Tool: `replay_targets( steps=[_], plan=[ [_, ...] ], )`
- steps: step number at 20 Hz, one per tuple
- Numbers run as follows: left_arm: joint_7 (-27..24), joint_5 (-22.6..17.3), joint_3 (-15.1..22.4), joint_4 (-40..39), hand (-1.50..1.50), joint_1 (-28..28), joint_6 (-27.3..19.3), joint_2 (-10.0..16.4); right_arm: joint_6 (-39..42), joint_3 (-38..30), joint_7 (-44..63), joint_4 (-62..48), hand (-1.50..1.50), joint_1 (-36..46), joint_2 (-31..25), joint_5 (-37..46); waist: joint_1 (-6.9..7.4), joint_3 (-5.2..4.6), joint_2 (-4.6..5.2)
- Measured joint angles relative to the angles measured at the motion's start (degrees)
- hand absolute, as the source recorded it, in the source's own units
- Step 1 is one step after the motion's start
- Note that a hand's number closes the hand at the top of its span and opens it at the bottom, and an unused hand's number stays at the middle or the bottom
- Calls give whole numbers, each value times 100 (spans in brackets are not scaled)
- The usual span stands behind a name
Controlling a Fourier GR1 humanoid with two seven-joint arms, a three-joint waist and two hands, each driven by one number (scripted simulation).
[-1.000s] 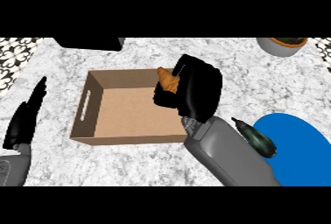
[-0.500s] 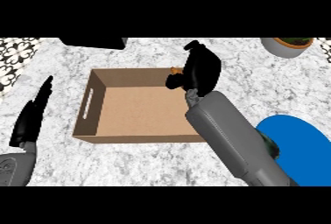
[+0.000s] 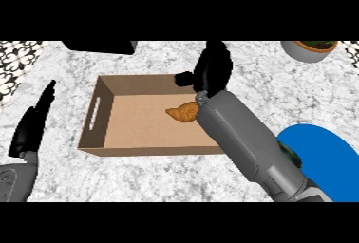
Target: Pick the croissant from the plate and place it in the cardboard box
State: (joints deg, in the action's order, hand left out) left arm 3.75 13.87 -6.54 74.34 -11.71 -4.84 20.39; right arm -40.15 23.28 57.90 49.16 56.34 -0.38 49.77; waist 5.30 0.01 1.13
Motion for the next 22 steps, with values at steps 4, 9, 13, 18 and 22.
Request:
replay_targets(
  steps=[4, 9, 13, 18, 22],
  plan=[
    [-37, -65, -100, 6, 0, 112, 39, 56, -804, 12, 6, -165, -150, 128, 4, 140, -97, -1, -34],
    [-26, -92, -208, 47, 0, 265, 3, 78, -1483, 69, 145, 149, -150, -11, 5, 326, -300, -1, -96],
    [4, -114, -312, 152, 0, 478, -17, 120, -1690, 164, 353, 926, -150, -532, 12, 643, -482, 0, -153],
    [-61, -160, -434, 286, 0, 790, -28, 136, -1665, 155, 489, 2200, -150, -1633, 20, 1398, -663, -2, -198],
    [-21, -179, -511, 253, 0, 819, -31, 160, -1419, 307, 621, 3566, -150, -2816, -71, 1849, -788, -3, -217]
  ],
)
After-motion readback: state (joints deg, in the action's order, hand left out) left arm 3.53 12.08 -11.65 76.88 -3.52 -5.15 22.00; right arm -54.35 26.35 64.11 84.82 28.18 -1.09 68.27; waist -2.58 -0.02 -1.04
